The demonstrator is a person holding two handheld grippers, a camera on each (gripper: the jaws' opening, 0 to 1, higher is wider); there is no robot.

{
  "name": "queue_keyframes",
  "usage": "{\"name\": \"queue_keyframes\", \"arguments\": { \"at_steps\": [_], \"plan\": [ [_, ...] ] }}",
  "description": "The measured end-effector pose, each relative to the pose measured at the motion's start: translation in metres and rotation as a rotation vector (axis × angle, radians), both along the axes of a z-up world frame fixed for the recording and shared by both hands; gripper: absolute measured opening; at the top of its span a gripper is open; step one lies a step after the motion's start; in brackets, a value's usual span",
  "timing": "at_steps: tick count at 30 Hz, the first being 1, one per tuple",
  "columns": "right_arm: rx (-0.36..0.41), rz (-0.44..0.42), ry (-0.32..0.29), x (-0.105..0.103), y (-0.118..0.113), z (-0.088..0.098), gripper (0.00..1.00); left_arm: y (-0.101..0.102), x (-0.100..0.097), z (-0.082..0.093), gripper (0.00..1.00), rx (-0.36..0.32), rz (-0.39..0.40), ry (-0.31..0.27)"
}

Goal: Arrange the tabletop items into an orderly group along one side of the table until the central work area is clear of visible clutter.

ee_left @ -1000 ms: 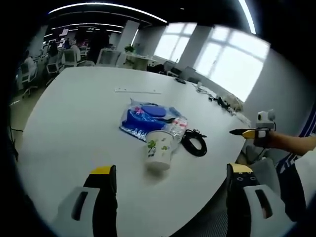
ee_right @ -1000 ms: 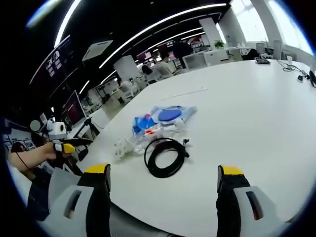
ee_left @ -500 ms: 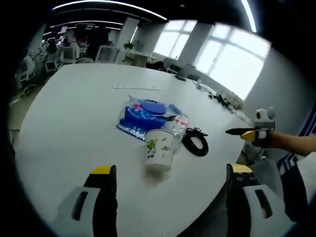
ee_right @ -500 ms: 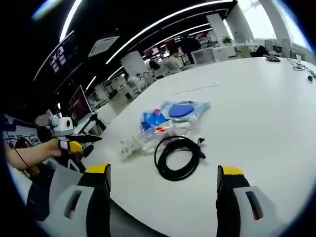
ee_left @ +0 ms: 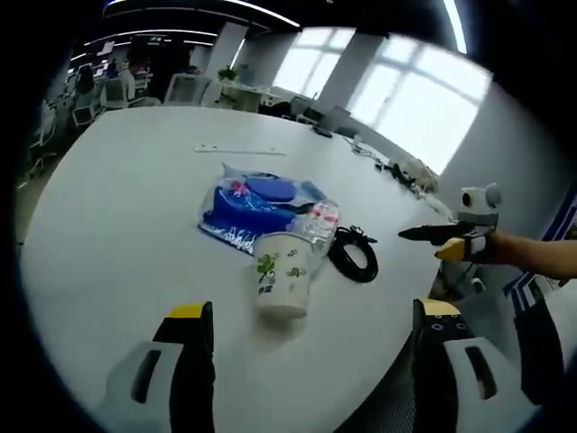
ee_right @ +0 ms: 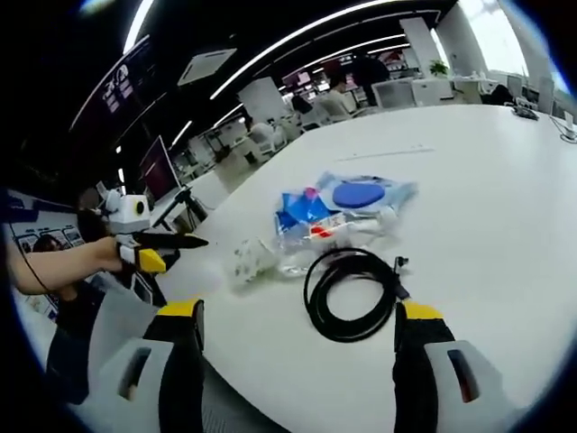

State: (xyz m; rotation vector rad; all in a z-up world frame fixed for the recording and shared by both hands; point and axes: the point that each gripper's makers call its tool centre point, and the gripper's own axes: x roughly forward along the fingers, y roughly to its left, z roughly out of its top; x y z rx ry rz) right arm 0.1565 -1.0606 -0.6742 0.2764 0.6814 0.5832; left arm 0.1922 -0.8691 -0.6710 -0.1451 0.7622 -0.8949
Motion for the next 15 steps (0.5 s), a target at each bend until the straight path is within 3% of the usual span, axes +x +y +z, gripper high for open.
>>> {"name": "queue_keyframes", "arguments": {
  "at_steps": [11,15],
  "plan": [
    [-0.006,0.092,-0.005,0.009,0.031,0.000,0.85,-0.014,0.010,-0.013,0.86,0.043,-0.058,0.014],
    [-0.040,0.146,-0.019,0.007,0.040,0.001,0.85,-0.018,0.013,-0.016,0.85,0.048,-0.066,0.023]
  ]
}}
